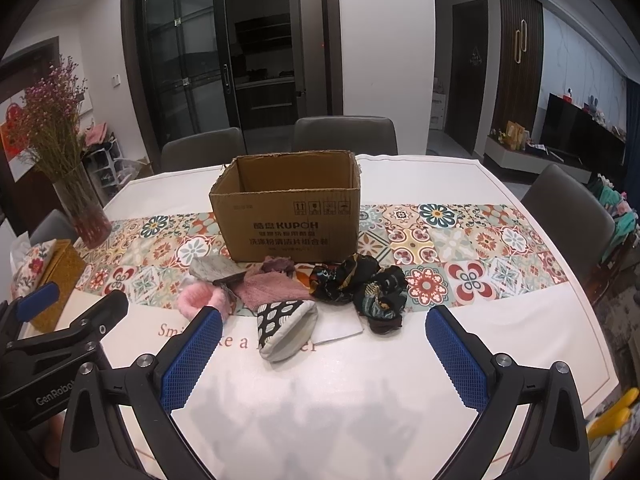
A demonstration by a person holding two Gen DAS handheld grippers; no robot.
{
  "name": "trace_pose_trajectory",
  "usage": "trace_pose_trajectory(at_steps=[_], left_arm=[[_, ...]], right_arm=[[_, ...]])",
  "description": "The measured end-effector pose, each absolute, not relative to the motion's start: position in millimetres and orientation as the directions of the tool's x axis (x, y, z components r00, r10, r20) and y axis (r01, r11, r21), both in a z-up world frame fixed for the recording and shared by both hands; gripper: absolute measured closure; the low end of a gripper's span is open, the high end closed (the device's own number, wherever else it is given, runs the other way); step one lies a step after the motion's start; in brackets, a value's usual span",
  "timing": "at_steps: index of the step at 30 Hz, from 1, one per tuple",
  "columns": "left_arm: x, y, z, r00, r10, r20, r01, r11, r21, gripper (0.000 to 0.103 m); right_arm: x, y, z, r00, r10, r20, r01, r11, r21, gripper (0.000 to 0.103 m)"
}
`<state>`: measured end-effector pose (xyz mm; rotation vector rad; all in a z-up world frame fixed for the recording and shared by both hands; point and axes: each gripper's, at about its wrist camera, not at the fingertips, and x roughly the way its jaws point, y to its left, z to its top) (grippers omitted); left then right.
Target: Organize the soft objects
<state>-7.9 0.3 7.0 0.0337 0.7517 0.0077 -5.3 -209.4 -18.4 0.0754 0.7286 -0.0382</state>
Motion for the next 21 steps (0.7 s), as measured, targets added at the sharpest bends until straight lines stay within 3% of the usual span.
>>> trace_pose_trajectory(at_steps=[21], left_arm=[[-7.2,-1.7,8.5,0.73,0.017,-0.683,0.009,0.999,0.034,0.0]], right_arm=[[-6.5,-209.7,-18.6,0.748,-0.007,-0.664,0.06,0.997,0.057,0.0]])
